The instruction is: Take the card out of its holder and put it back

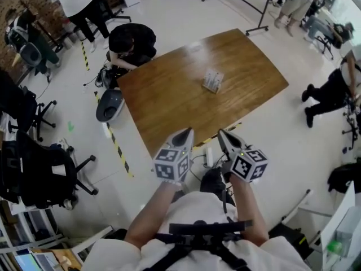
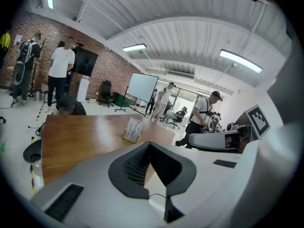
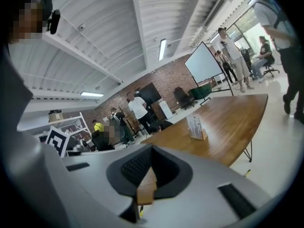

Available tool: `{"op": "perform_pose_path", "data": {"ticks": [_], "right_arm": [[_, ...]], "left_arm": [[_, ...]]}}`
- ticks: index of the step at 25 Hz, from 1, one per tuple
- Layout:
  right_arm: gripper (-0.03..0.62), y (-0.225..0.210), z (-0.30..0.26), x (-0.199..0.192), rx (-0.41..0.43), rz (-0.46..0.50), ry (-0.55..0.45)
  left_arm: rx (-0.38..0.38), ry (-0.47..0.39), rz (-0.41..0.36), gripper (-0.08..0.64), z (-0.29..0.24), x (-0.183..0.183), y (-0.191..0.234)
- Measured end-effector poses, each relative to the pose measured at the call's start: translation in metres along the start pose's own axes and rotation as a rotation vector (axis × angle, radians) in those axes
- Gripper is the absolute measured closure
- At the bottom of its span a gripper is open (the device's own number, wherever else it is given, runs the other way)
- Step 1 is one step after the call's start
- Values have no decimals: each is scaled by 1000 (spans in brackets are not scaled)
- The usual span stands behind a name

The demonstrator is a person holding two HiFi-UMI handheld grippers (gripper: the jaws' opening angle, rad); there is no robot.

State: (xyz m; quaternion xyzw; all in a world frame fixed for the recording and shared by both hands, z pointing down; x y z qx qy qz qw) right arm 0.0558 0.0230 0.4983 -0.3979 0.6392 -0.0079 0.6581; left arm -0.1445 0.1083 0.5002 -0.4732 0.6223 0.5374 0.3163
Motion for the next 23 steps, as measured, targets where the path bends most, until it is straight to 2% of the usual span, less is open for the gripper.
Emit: {"op": "perform_pose_path", "data": {"ticks": [6,14,23], "right_arm": [[589,19,15,-12,-54,-5,-9],[589,41,14,-19,-56,11,-7],[589,18,-3,-10,-53,11,1]], "left_arm": [[-19,24,-8,558,21,2,3],[-38,9,-6,558,34,12,7],[-51,21,-12,558,1,9,7]]}}
Point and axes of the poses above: the fingertips, and each gripper's own axes: z backward along the fingers, y to its left, x out of its top, the point moved 10 cm from there along z, backward along the fingers, and after that the axes turned 11 degrees about -y, right-handed, at the moved point
